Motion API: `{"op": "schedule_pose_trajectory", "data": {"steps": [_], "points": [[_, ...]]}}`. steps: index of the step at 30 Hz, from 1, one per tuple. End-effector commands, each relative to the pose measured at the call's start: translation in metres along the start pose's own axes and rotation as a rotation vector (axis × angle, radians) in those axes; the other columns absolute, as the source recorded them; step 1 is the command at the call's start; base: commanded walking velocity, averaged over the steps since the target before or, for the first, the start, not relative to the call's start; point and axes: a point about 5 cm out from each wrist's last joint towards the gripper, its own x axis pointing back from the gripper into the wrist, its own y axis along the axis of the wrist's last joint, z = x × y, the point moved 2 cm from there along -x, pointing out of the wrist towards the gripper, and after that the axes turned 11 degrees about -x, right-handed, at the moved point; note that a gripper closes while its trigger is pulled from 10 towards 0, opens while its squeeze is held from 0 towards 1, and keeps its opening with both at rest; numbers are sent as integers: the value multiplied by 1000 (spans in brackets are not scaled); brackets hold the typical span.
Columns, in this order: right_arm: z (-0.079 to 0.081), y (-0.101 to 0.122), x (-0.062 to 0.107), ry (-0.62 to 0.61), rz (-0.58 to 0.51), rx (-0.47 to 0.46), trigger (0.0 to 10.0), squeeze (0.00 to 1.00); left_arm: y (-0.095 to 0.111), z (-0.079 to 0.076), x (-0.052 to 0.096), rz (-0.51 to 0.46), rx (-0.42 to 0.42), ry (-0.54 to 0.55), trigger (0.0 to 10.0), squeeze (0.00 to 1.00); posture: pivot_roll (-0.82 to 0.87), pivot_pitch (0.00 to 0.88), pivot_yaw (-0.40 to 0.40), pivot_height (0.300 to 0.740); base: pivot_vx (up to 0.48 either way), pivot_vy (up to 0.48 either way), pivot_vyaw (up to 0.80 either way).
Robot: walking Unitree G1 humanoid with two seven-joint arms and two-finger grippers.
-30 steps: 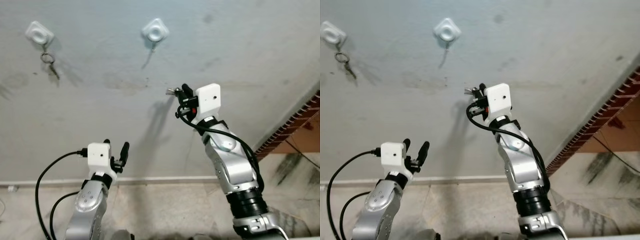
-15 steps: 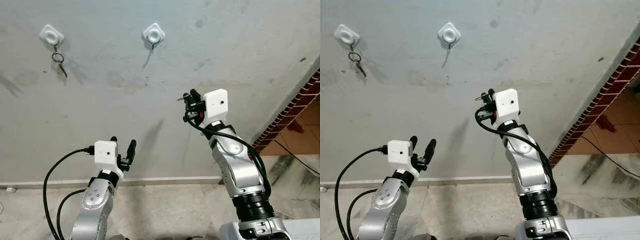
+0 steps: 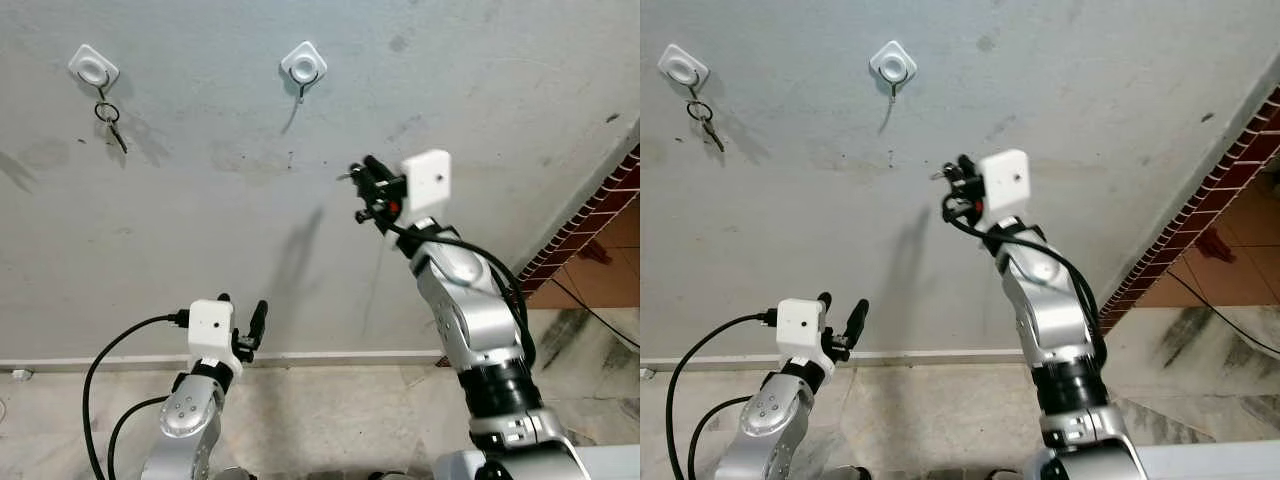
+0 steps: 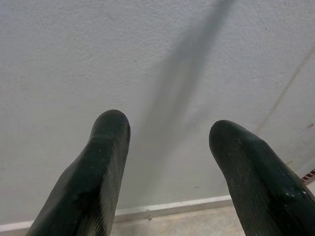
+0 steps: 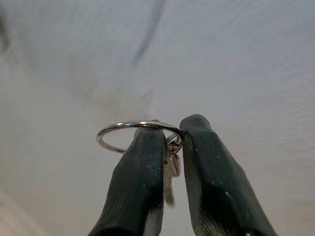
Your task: Hang keys on a hook
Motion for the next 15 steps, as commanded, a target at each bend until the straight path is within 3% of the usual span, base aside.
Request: {"op": "schedule_pose_trajectory", "data": {"steps": [1, 4, 6, 12, 15], "points": [[6, -19, -4, 44, 126, -19, 10000, 0, -3, -2, 2, 15, -5, -13, 10000, 0, 56, 175, -6, 740, 0, 0, 0], [9, -28, -6, 74, 206, -14, 10000, 0, -4, -2, 3, 19, -4, -12, 10000, 0, 64, 178, -11, 740, 0, 0, 0], [10, -28, -7, 79, 218, -2, 10000, 0, -4, -2, 4, 18, -3, -11, 10000, 0, 69, 180, -14, 740, 0, 0, 0], [8, -19, -10, 88, 208, -83, 10000, 0, -8, -2, 9, 31, 3, -3, 10000, 0, 75, 185, -21, 740, 0, 0, 0], [0, -36, -6, 48, 357, -178, 10000, 0, -9, -5, 8, 39, 9, -22, 10000, 0, 72, 184, -21, 740, 0, 0, 0]]}}
